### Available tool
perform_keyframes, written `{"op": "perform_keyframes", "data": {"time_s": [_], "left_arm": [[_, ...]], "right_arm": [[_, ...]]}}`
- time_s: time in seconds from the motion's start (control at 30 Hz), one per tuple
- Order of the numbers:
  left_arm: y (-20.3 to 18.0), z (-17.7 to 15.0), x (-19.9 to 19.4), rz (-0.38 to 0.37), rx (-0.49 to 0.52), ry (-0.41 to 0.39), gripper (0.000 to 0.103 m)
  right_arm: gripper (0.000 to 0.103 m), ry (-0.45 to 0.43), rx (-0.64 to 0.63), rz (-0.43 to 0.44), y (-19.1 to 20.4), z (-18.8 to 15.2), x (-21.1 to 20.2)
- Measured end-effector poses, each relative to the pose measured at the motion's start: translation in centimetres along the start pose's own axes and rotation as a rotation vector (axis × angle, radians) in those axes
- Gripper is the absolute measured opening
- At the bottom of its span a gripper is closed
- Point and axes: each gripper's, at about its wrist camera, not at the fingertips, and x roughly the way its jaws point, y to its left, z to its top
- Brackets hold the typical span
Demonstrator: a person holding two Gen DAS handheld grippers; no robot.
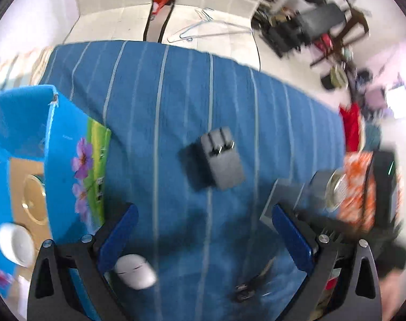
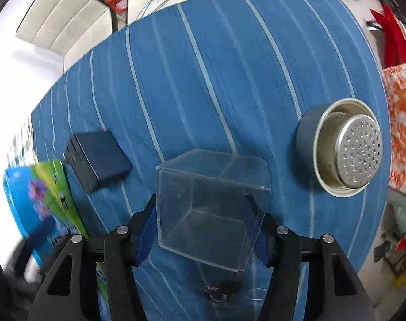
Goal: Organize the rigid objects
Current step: 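Grasp the clear plastic cube box with the right gripper while the left gripper grasps the black charger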
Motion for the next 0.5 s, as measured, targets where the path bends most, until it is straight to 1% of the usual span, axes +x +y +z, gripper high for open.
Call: {"op": "perform_keyframes", "data": {"time_s": [0.03,0.1,0.17,0.23,0.3,0.33,0.37,0.4,0.5], "left_arm": [[0.0,0.4,0.1,-0.008,-0.019,-0.002,0.103],[-0.2,1.5,0.7,-0.025,-0.049,-0.001,0.103],[-0.6,2.7,1.5,-0.018,-0.053,0.002,0.102],[-1.3,3.5,2.1,-0.007,-0.037,0.005,0.099],[-2.2,4.1,2.9,0.023,0.003,0.013,0.086],[-2.5,4.1,3.2,0.037,0.022,0.019,0.082],[-3.0,4.2,3.8,0.057,0.048,0.026,0.074],[-3.1,4.3,4.1,0.062,0.060,0.032,0.065],[-3.1,4.4,5.1,0.063,0.060,0.051,0.049]], "right_arm": [[0.063,0.002,-0.029,-0.008,0.1,-0.2,0.1],[0.063,0.001,-0.034,0.002,0.1,-0.5,0.3],[0.063,-0.009,-0.006,0.028,-0.5,-0.8,0.3],[0.063,-0.038,0.030,0.042,-1.0,-1.1,0.3],[0.063,-0.058,0.055,0.054,-1.6,-1.4,0.3],[0.063,-0.071,0.076,0.064,-1.8,-1.5,0.4],[0.063,-0.074,0.086,0.070,-2.0,-1.4,0.4],[0.063,-0.077,0.110,0.083,-2.4,-1.5,0.4],[0.063,-0.087,0.173,0.120,-3.6,-1.9,0.3]]}}
